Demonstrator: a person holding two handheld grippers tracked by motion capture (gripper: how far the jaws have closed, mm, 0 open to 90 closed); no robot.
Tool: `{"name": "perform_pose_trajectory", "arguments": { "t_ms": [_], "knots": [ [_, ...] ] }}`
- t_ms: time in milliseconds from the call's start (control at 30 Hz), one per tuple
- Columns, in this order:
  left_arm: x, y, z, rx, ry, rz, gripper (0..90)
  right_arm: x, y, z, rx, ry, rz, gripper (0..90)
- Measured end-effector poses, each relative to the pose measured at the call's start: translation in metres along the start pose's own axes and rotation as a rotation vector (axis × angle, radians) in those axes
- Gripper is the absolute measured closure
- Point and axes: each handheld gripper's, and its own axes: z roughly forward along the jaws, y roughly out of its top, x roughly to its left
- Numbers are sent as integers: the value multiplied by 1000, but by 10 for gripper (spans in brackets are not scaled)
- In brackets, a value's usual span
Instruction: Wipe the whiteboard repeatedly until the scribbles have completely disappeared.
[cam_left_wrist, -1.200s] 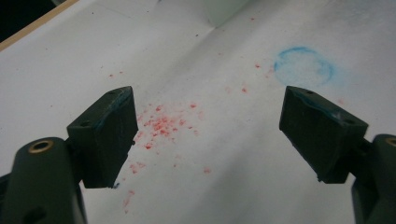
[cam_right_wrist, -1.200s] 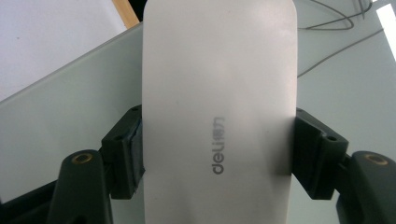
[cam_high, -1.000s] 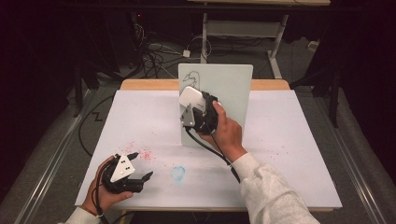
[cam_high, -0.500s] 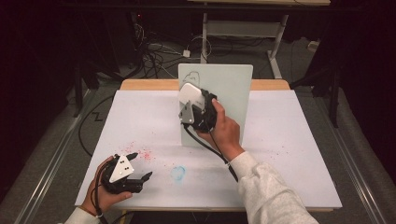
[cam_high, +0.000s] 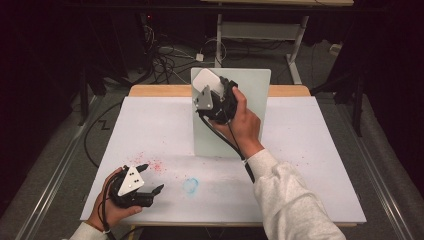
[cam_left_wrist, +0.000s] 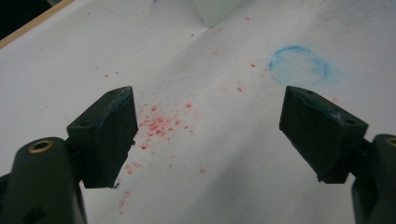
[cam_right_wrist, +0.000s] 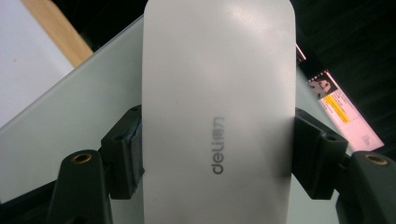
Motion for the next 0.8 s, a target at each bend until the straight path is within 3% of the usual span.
{"name": "perform_pose_trajectory", "arguments": {
  "t_ms": [167,433,533,600,800],
  "knots": [
    [0,0,0,-7,5,8,186,3,1,0,-9,-18,34,308],
    [-1,0,1,1,-2,0,186,39,-4,-1,3,17,-67,309],
    [-1,1,1,-3,2,10,186,37,-3,-1,6,33,-69,309],
    [-1,0,1,-3,3,10,186,33,-1,-1,5,18,-67,308],
    [0,-1,1,-3,5,8,186,12,-4,-1,8,-13,22,309]
  ]
}}
